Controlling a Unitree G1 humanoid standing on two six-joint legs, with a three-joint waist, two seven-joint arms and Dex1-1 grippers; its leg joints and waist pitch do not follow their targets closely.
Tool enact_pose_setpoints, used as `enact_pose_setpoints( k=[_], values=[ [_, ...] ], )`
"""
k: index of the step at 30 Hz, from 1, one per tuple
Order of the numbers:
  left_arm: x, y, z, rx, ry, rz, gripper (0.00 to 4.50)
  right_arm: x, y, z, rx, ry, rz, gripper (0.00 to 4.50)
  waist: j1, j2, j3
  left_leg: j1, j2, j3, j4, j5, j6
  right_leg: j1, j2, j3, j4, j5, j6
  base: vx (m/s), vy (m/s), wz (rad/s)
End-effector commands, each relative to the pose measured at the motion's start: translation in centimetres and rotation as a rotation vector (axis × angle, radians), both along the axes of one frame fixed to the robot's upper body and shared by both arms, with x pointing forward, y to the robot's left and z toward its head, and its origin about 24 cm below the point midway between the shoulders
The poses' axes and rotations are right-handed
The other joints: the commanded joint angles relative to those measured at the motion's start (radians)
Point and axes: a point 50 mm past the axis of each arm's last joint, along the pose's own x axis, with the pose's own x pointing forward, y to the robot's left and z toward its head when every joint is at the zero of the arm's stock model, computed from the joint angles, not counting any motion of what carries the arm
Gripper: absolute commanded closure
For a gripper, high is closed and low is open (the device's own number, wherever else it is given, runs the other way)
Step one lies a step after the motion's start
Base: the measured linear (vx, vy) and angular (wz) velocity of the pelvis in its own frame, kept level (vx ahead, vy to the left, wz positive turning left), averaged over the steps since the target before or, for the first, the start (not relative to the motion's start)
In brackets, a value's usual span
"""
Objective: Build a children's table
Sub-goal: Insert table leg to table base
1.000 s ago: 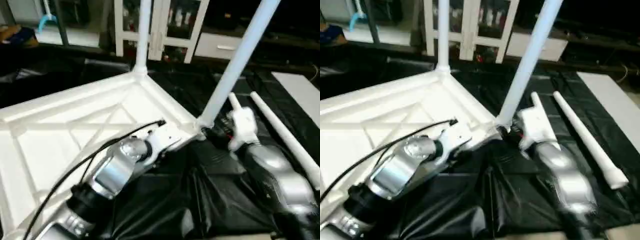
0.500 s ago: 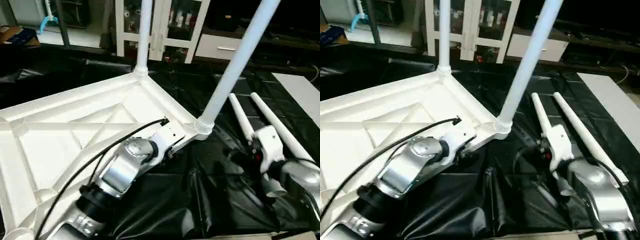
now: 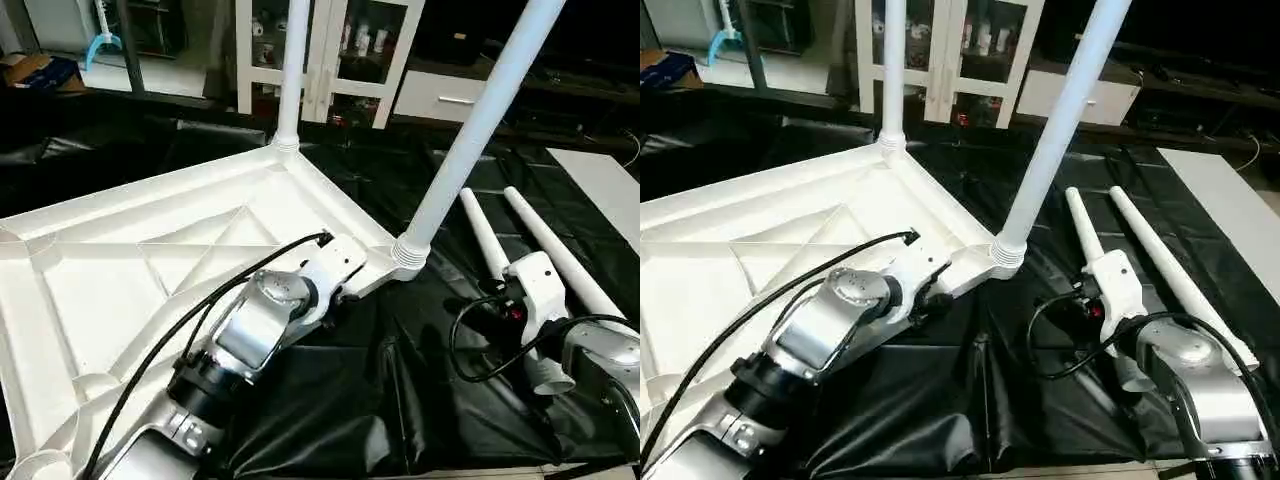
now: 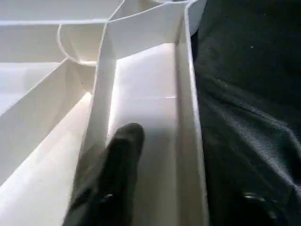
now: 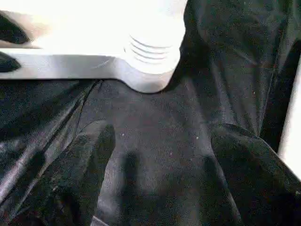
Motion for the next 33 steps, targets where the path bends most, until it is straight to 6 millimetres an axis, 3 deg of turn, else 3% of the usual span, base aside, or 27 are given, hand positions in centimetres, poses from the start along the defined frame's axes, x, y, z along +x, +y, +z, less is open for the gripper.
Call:
enact_pose_setpoints(
  k=[1,3,4,8,15,17,19,21,23,24,27,33],
  values=[
    [0.0,-0.5,0.0,0.015,-0.002,-0.036,2.73,0.4,-0.3,0.7,-0.003,-0.036,-0.013,0.87,0.003,0.000,-0.054,0.004,0.022,-0.001,-0.062,-0.106,0.077,0.052,-0.044,0.033,-0.074,-0.157,-0.182,0.000,0.000,0.00],
    [-0.2,-0.5,-0.2,0.032,0.005,-0.075,2.87,0.5,-0.2,0.8,0.003,-0.043,-0.016,0.87,0.004,0.001,-0.053,0.004,0.022,-0.002,-0.063,-0.108,0.073,0.052,-0.045,0.033,-0.075,-0.165,-0.179,0.000,0.000,0.00],
    [-0.3,-0.4,-0.3,0.036,0.009,-0.083,2.87,0.6,-0.2,0.9,0.004,-0.044,-0.016,0.87,0.004,0.010,-0.054,0.004,0.022,-0.003,-0.063,-0.109,0.069,0.052,-0.044,0.033,-0.073,-0.159,-0.179,0.000,0.000,0.00],
    [-0.5,-0.1,-0.6,0.058,0.015,-0.105,3.27,0.6,-0.1,0.9,0.006,-0.046,-0.011,0.87,0.002,0.005,-0.055,0.003,0.022,-0.002,-0.063,-0.104,0.068,0.054,-0.043,0.033,-0.071,-0.137,-0.184,0.000,0.000,0.00],
    [-0.9,1.1,-1.4,0.118,0.037,-0.164,3.79,0.8,0.2,1.0,0.015,-0.059,-0.008,0.87,0.000,0.010,-0.051,0.005,0.023,-0.003,-0.068,-0.149,0.045,0.051,-0.044,0.032,-0.078,-0.199,-0.170,0.000,0.000,0.00],
    [-0.9,1.7,-1.4,0.124,0.043,-0.167,4.13,0.9,0.2,1.1,0.016,-0.061,-0.008,0.87,-0.001,0.010,-0.050,0.006,0.023,-0.004,-0.070,-0.160,0.038,0.051,-0.045,0.032,-0.080,-0.221,-0.164,0.000,0.000,0.00],
    [-1.0,3.0,-1.4,0.125,0.047,-0.211,4.16,0.9,0.3,1.0,0.023,-0.062,-0.008,0.87,-0.003,0.012,-0.051,0.002,0.022,-0.005,-0.072,-0.162,0.031,0.052,-0.045,0.032,-0.077,-0.224,-0.158,0.000,0.000,0.00],
    [-1.8,4.7,-1.2,0.098,0.052,-0.369,4.33,0.9,0.5,0.9,0.031,-0.062,0.000,0.87,-0.005,0.014,-0.049,0.003,0.020,-0.007,-0.075,-0.181,0.028,0.049,-0.045,0.031,-0.083,-0.255,-0.148,0.000,0.000,0.00],
    [-2.1,5.5,-1.1,0.086,0.047,-0.426,4.37,0.9,0.7,0.9,0.036,-0.059,0.010,0.87,-0.007,0.016,-0.047,0.010,0.022,-0.005,-0.076,-0.199,0.018,0.043,-0.042,0.032,-0.082,-0.272,-0.147,0.000,0.000,0.00],
    [-2.4,7.0,-1.0,0.104,0.050,-0.446,4.38,0.7,1.0,0.8,0.045,-0.056,0.035,0.87,-0.004,0.020,-0.049,0.014,0.023,-0.005,-0.075,-0.196,0.014,0.042,-0.042,0.032,-0.078,-0.254,-0.151,0.000,0.000,0.00],
    [-2.7,9.0,-0.8,0.121,0.041,-0.461,4.46,0.5,1.2,0.7,0.055,-0.048,0.069,0.87,-0.001,0.026,-0.046,0.022,0.026,-0.002,-0.080,-0.212,0.001,0.037,-0.039,0.031,-0.072,-0.219,-0.169,0.000,0.000,0.00],
    [-3.8,10.9,0.4,0.088,0.028,-0.528,4.46,0.2,1.5,0.5,0.066,-0.037,0.106,0.87,-0.003,0.025,-0.049,0.016,0.024,0.000,-0.081,-0.181,-0.004,0.047,-0.042,0.035,-0.061,-0.156,-0.185,0.000,0.000,0.00]
  ],
)
